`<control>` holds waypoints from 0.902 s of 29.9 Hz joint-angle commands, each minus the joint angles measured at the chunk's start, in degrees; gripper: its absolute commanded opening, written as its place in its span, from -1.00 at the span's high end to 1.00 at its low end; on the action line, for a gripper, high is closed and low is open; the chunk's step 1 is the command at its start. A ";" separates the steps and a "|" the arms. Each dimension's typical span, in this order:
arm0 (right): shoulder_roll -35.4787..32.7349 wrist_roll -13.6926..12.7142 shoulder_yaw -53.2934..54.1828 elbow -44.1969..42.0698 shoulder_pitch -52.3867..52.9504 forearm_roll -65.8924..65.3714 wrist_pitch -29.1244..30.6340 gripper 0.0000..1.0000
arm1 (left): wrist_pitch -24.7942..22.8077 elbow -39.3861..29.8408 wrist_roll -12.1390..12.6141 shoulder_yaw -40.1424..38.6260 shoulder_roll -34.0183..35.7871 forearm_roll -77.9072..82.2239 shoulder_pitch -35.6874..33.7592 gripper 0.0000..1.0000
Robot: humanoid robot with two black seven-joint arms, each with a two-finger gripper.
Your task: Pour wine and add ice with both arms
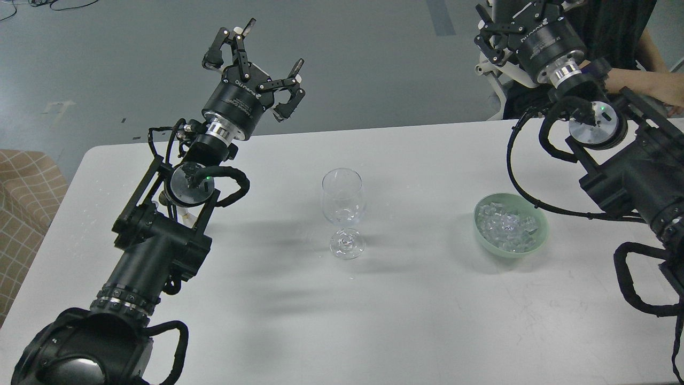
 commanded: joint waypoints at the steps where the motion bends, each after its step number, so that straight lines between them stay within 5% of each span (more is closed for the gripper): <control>1: -0.69 0.03 -0.01 0.12 -0.05 0.00 0.00 -1.00 | -0.09 -0.05 0.19 0.04 -0.01 0.21 -0.18 -0.96; 27: -0.07 0.03 -0.37 -3.93 2.41 -0.71 0.00 -1.00 | 0.87 3.56 0.01 -0.22 3.24 -1.11 -3.70 -0.96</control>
